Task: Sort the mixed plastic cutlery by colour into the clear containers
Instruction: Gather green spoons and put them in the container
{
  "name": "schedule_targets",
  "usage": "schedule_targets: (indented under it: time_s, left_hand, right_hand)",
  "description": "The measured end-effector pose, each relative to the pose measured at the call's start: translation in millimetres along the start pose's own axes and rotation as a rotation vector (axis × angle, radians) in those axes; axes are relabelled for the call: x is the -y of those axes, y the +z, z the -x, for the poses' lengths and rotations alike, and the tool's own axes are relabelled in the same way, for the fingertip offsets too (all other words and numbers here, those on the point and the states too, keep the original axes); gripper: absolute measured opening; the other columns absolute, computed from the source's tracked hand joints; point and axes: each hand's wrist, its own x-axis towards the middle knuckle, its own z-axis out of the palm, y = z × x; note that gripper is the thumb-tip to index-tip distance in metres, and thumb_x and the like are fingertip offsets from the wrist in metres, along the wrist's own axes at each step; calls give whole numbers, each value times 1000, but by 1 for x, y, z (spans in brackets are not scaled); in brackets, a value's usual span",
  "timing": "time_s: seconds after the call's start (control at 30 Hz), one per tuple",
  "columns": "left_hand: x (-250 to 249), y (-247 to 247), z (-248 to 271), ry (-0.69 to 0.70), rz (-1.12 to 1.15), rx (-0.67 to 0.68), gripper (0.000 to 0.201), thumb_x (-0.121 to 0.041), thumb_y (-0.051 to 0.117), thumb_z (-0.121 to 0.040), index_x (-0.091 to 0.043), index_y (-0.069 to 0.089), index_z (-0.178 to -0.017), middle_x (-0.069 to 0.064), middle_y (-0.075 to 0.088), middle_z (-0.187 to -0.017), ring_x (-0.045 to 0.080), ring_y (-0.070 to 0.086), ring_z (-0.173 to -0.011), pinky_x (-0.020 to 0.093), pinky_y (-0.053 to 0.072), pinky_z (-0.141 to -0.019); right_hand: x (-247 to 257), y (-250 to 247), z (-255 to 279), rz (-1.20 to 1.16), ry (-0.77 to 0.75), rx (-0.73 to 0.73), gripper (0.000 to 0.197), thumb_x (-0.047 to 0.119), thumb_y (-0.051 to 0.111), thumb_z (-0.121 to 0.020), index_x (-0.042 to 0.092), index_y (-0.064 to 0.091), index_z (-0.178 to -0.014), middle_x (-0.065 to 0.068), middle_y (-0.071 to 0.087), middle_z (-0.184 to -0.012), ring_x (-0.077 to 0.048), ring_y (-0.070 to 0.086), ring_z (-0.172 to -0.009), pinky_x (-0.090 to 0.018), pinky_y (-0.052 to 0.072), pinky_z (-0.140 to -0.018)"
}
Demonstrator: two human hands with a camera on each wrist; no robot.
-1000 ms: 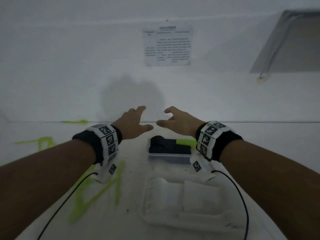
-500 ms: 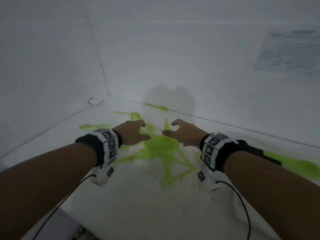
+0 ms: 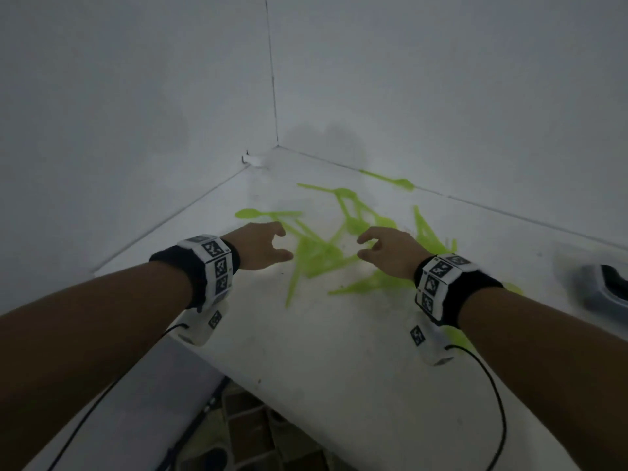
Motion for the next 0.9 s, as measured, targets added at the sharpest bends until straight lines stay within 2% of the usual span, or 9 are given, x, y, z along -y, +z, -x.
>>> schedule_targets:
  time_s: [0.1, 0.23, 0.33, 0.43, 0.57, 0.67, 0.77, 0.83, 0.9]
  left_hand:
    - [6, 7, -2, 16, -5, 12, 55, -55, 60, -97, -22, 50, -140, 4, 62, -131, 23, 58, -116, 37, 46, -101]
    - [-2, 25, -8, 40, -8, 9, 40, -55, 62, -95, -18, 60, -110, 2, 64, -110, 20, 58, -101, 35, 48, -88]
    - [-9, 38, -12, 25, -24, -5, 35, -52, 64, -94, -17, 59, -101, 2, 64, -104, 23, 60, -99, 38, 51, -87]
    - [-8, 37, -12, 5, -14, 12, 22, -38, 63, -97, -18, 56, -93, 4, 63, -103, 25, 59, -99, 33, 45, -80]
    - [10, 30, -2, -88, 152, 59, 23, -29, 57, -99, -17, 44, -85, 12, 70, -101, 25, 60, -84, 33, 44, -73]
    - [25, 25, 4, -154, 335, 15, 18, -21, 50, -102, -13, 37, -92, 18, 72, -93, 23, 57, -66, 32, 47, -65]
    - [40, 18, -9, -216, 492, -100, 21, -21, 47, -104, -8, 36, -117, 23, 69, -100, 21, 56, -63, 29, 48, -59]
    - [47, 11, -27, -225, 515, -173, 32, -28, 49, -103, -10, 38, -127, 23, 66, -114, 29, 62, -83, 35, 49, -72]
    - [51, 2, -48, -209, 488, -221, 39, -33, 51, -102, -11, 41, -132, 16, 61, -122, 33, 59, -105, 38, 46, -84]
  right_hand:
    - [9, 16, -7, 30, -40, 42, 25, 38, 60, -100, 33, 63, -125, 8, 60, -100, -19, 62, -101, -31, 48, -85]
    - [23, 31, -20, 61, -120, 7, 17, 33, 58, -100, 28, 66, -114, 3, 64, -98, -20, 63, -93, -33, 52, -81]
    - [33, 36, -34, 92, -178, -44, 11, 32, 58, -98, 25, 61, -106, 0, 66, -92, -22, 63, -84, -40, 56, -77]
    - [37, 39, -49, 132, -238, -42, 14, 24, 55, -96, 26, 58, -110, -2, 61, -95, -24, 61, -87, -41, 54, -77]
    - [40, 39, -64, 320, -279, 118, 26, 23, 59, -93, 34, 61, -116, 0, 50, -110, -24, 57, -97, -41, 53, -85]
    - [41, 37, -72, 391, -339, 87, 20, 27, 62, -94, 35, 67, -111, -1, 50, -115, -25, 55, -104, -41, 51, -88]
    - [44, 33, -76, 343, -398, 4, 10, 36, 69, -93, 33, 73, -101, -1, 52, -111, -24, 52, -106, -39, 49, -87]
    - [48, 31, -79, 264, -416, -50, 12, 41, 73, -90, 32, 75, -97, 0, 53, -107, -23, 50, -105, -40, 48, -87]
    - [53, 28, -82, 165, -417, -154, 14, 41, 69, -94, 27, 72, -95, 1, 57, -98, -21, 52, -94, -40, 48, -82]
